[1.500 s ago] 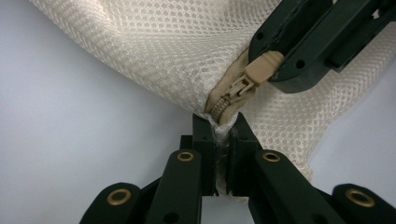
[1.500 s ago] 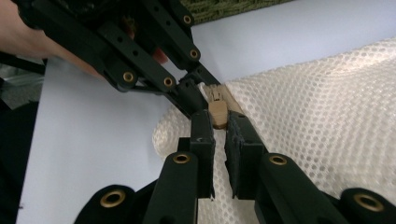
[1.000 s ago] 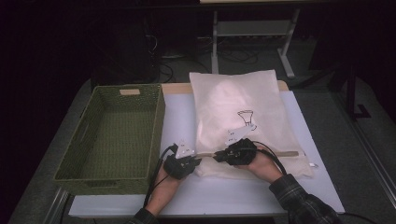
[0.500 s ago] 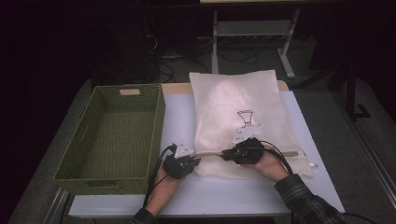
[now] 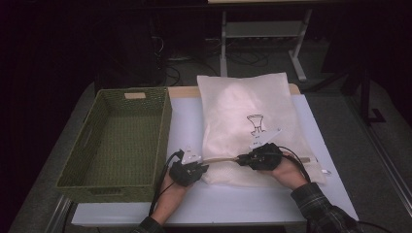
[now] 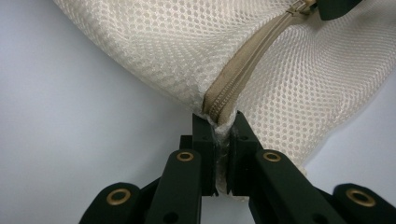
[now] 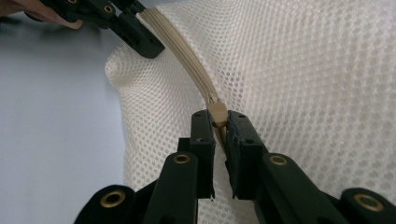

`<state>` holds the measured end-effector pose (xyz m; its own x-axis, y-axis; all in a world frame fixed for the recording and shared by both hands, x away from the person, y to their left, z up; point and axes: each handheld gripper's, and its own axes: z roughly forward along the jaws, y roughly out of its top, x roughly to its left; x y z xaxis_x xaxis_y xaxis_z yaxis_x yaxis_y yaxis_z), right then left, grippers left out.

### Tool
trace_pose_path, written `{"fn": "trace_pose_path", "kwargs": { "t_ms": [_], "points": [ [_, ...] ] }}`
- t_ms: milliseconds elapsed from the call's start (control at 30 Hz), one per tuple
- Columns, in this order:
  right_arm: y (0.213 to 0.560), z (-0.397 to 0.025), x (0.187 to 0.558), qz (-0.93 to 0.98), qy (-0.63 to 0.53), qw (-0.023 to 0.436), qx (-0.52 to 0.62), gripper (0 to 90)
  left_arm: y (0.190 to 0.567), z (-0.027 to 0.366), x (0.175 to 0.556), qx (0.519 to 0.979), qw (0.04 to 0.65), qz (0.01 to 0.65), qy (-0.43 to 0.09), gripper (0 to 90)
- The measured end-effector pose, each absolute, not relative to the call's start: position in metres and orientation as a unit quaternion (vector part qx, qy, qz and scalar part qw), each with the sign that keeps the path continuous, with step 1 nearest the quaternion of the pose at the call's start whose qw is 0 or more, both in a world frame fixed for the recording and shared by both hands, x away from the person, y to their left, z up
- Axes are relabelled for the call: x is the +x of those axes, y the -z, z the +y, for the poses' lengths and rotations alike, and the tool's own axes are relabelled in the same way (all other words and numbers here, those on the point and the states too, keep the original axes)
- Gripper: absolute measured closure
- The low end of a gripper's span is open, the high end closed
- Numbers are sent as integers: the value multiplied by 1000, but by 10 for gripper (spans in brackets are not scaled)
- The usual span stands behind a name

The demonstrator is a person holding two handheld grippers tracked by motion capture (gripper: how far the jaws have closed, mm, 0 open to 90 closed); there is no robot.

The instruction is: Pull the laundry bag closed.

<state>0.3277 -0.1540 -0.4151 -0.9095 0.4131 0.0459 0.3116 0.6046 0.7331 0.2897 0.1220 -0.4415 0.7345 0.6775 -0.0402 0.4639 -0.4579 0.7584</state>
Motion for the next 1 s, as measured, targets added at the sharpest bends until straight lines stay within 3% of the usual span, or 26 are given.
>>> {"fn": "trace_pose_path", "kwargs": {
  "t_ms": [1000],
  "points": [
    [418, -184, 324, 890, -386, 72, 233, 816, 445, 122, 290, 846, 389, 341, -132, 838]
  ]
}}
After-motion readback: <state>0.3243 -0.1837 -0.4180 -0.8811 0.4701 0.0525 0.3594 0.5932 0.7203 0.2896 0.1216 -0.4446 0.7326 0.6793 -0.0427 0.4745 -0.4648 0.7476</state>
